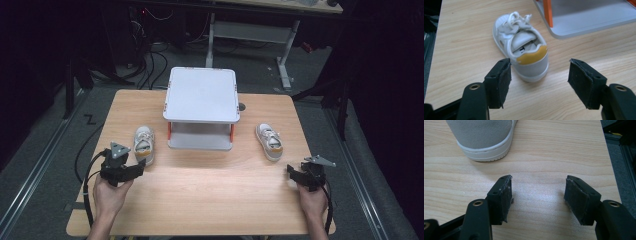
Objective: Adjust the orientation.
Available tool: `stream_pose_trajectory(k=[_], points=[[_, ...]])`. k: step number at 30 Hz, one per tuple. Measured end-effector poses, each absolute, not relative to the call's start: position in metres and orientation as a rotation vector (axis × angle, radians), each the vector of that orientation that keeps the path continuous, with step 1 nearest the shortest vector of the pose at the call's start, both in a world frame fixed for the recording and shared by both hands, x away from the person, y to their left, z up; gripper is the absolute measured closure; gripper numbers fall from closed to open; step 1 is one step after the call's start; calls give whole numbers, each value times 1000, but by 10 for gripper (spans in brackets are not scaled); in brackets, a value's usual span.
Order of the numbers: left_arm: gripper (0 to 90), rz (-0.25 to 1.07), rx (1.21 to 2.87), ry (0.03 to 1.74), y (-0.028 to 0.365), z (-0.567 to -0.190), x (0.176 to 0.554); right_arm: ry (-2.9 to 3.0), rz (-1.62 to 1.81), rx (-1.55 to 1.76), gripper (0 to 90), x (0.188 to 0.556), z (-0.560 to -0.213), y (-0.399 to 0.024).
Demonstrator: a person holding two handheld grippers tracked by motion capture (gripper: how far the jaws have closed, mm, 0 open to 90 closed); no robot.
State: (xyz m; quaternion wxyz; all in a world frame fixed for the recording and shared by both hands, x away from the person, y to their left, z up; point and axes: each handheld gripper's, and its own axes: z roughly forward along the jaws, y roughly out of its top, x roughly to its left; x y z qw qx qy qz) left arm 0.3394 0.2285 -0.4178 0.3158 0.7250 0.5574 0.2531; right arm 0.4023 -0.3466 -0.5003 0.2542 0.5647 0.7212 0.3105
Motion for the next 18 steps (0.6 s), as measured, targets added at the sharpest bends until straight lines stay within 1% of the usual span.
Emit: stream_pose_trajectory(k=[4,6,10,13,18], points=[[355,650,1945,1476,219,-415,350,1960,842,1533,387,402,-500,-346],[358,640,1989,1478,211,-418,364,1960,842,1532,386,402,-500,-346],[365,620,2016,1493,208,-423,379,1961,842,1532,385,402,-500,-346],[391,590,1999,1529,212,-428,393,1963,842,1529,384,402,-500,-347],[428,571,2023,1542,212,-432,402,1961,842,1532,384,402,-500,-346]])
